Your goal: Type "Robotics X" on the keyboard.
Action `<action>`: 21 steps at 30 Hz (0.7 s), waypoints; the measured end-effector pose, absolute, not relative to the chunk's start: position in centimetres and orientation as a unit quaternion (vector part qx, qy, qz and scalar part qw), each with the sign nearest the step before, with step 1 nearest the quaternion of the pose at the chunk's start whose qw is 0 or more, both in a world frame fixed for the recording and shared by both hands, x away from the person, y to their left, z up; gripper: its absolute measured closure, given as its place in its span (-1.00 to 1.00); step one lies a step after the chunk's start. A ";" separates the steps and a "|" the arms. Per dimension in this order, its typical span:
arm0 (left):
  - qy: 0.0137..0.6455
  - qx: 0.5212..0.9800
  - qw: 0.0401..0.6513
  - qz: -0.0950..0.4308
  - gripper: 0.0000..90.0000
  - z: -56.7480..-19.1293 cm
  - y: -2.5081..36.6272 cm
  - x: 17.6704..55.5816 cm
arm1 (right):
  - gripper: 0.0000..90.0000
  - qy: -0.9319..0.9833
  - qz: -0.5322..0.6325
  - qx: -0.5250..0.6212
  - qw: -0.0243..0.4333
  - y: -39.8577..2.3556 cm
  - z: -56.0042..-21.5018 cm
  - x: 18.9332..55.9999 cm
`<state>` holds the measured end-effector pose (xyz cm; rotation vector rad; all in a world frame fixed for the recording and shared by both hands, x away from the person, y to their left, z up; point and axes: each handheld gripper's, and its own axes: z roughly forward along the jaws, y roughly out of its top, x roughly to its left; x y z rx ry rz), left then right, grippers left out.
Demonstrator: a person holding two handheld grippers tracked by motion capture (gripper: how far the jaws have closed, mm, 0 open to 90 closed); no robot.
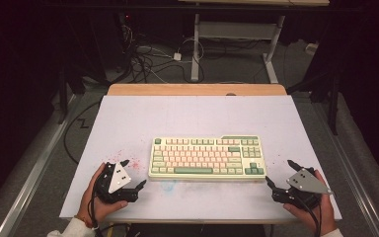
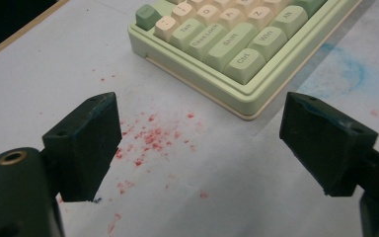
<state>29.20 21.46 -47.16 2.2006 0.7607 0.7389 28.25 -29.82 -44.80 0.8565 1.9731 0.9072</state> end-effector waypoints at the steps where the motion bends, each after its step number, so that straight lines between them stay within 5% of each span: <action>1: 0.293 0.846 0.342 0.283 -0.67 -47.2 21.4 29.2 | -0.63 0.778 0.357 0.336 0.394 -29.9 -44.8 28.3; 21: 0.316 0.836 0.353 0.278 -0.57 -46.7 22.1 28.8 | -0.62 0.776 0.369 0.337 0.385 -29.3 -44.1 28.7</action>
